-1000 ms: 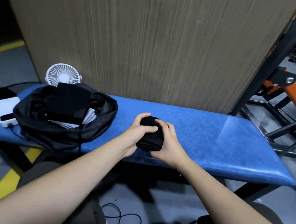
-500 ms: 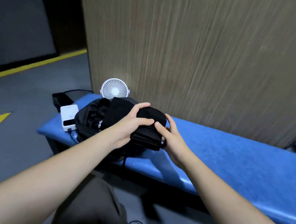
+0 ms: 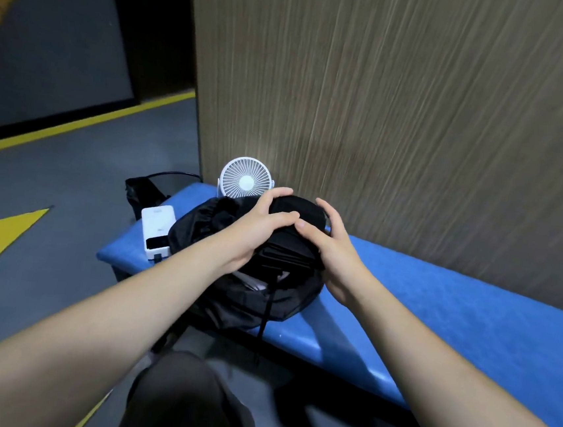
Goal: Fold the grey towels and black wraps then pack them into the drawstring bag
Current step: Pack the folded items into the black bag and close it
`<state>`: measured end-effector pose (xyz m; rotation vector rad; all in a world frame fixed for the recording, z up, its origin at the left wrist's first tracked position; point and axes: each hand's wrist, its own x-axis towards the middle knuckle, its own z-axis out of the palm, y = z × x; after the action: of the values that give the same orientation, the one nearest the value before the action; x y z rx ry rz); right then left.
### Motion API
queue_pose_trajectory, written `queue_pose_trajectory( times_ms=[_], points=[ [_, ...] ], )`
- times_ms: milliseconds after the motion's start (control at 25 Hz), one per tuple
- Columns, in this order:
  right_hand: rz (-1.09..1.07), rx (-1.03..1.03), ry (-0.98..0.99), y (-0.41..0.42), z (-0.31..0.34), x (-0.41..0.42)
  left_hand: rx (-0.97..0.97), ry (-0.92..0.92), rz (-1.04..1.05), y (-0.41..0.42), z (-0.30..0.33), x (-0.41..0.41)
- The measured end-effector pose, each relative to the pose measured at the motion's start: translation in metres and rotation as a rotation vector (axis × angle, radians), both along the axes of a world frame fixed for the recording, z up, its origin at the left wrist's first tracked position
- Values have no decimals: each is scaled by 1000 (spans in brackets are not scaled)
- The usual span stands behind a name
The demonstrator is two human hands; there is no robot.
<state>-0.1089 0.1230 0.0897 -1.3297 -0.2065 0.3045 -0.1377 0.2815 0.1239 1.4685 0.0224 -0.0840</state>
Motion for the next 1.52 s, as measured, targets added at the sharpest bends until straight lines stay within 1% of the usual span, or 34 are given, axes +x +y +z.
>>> queue_pose_trajectory(
  times_ms=[200,320,400,520,600,720,920,1040,1160,1320,1520],
  points=[
    [8,59,-34,47,18,9,-14,-29,60,47,13,0],
    [63,43,-20,69,24,11,44,-44,100,73,14,0],
    [115,-9,-22,79,30,14,96,-54,114,87,16,0],
    [211,-169,-93,80,45,22,194,-54,-1,107,25,-1],
    [299,-229,-157,78,56,29,244,-44,-85,121,34,-1],
    [432,-210,-147,79,63,35,254,-41,-147,135,40,2],
    [542,-158,-72,82,53,33,205,-22,-109,141,32,4],
    [491,-141,-74,82,51,35,167,-5,-18,135,24,8],
    [351,-118,-76,81,50,39,99,-4,69,126,17,11],
    [216,-106,-65,76,47,46,66,-9,19,123,11,10],
    [199,-211,-112,64,54,55,40,-84,84,102,5,14]
  ],
)
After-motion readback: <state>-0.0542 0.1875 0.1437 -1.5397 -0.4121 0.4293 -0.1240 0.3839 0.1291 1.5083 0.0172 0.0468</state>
